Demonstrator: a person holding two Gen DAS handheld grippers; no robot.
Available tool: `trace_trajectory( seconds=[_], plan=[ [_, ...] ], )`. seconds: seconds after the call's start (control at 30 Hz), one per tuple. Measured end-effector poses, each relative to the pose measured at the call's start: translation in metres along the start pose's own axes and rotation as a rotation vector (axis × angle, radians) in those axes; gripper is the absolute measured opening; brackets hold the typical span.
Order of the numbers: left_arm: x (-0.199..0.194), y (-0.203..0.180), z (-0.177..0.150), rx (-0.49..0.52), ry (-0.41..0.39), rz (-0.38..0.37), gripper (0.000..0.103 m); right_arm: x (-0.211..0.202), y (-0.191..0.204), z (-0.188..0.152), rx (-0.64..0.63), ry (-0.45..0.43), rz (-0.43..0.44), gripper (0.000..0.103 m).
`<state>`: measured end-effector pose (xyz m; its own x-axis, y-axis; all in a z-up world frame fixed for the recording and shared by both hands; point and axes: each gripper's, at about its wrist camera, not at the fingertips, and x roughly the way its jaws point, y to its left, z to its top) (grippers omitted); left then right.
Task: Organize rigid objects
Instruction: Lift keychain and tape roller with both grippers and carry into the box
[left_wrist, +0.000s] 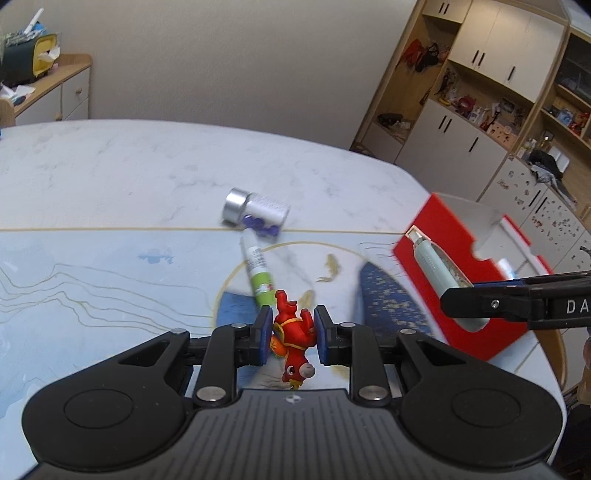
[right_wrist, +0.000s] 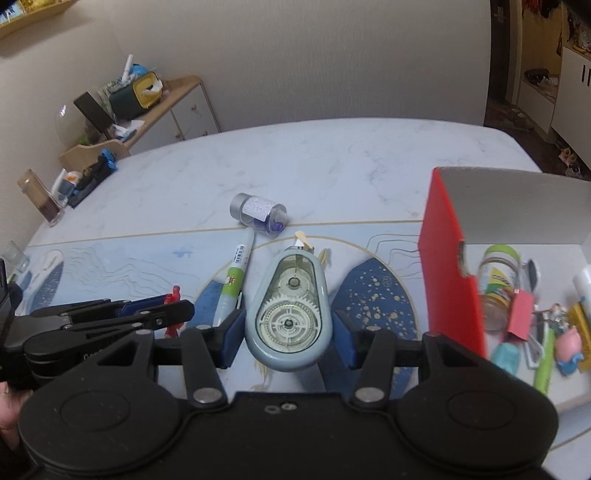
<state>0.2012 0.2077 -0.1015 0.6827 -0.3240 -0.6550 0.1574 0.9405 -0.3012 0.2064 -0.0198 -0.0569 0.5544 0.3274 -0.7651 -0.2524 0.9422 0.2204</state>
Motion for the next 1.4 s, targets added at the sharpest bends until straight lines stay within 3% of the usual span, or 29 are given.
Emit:
trace_trajectory(
  seconds=[0.53,0.93,1.4],
  plan=[
    [-0.021,-0.102,0.024,0.066,-0.046,-0.035,0.023,-0.079,-0.048,0.002,0.025,-0.097,0.043,0.051],
    [0.013,-0.195,0.035,0.151,-0.022,-0.051,0.023,-0.104,-0.131,-0.001,0.055,-0.132,0.021,0.051],
    [0.066,-0.274,0.050,0.251,0.023,-0.053,0.023,-0.111,-0.222,-0.014,0.106,-0.150,-0.038,0.051]
  ],
)
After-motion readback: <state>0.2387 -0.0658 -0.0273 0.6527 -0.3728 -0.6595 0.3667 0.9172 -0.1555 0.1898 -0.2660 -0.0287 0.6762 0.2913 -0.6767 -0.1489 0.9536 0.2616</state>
